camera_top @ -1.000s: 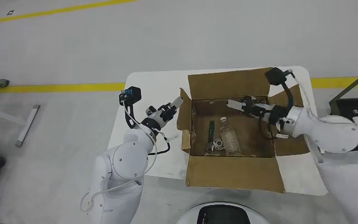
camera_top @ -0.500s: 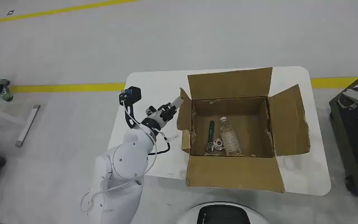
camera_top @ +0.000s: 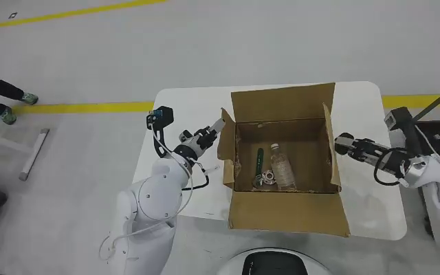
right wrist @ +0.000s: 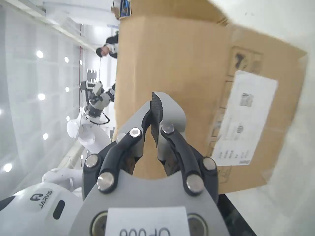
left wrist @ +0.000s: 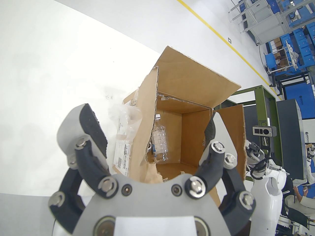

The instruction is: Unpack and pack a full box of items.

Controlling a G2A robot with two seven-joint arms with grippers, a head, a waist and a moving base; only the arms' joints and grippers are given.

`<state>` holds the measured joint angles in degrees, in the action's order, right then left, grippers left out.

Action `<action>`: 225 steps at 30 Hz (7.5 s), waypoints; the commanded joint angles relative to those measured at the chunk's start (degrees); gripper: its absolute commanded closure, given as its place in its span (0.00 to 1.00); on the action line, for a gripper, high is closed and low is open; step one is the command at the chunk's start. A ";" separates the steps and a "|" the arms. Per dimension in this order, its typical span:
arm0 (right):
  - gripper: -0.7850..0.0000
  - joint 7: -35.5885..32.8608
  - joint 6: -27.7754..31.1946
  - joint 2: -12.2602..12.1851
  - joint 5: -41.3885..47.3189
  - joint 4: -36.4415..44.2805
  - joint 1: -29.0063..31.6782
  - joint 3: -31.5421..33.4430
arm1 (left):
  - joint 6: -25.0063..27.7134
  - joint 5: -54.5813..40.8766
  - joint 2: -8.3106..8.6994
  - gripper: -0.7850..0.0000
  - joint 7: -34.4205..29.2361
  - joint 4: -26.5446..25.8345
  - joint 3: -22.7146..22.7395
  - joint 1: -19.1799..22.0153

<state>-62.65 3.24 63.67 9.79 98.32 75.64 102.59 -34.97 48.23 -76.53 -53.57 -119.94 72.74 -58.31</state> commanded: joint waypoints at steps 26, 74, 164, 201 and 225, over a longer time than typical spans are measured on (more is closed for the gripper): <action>1.00 0.36 -1.83 -1.39 -9.60 -1.98 -5.57 -11.87 | 2.38 -0.99 0.04 1.00 2.61 1.91 -0.29 -2.62; 1.00 26.60 -0.03 -1.17 6.01 -26.92 -22.62 -11.05 | 13.12 -7.71 -2.59 1.00 3.56 20.23 -15.71 5.61; 1.00 2.24 9.92 -4.37 6.72 -22.53 -19.03 -21.24 | 44.61 28.59 4.78 0.00 -10.16 -3.41 -4.64 -22.30; 1.00 13.17 11.50 -4.89 -1.12 -9.86 -10.37 -22.47 | 27.82 27.97 1.92 0.00 -3.26 6.80 -10.14 -8.90; 1.00 14.31 8.70 -4.44 -2.42 -11.61 -12.38 -26.26 | 25.24 25.67 1.82 0.00 -2.59 5.56 -5.60 -13.35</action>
<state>-48.39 11.97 59.23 7.31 86.59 63.23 76.32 -9.77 73.65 -74.72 -56.15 -114.37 67.16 -71.70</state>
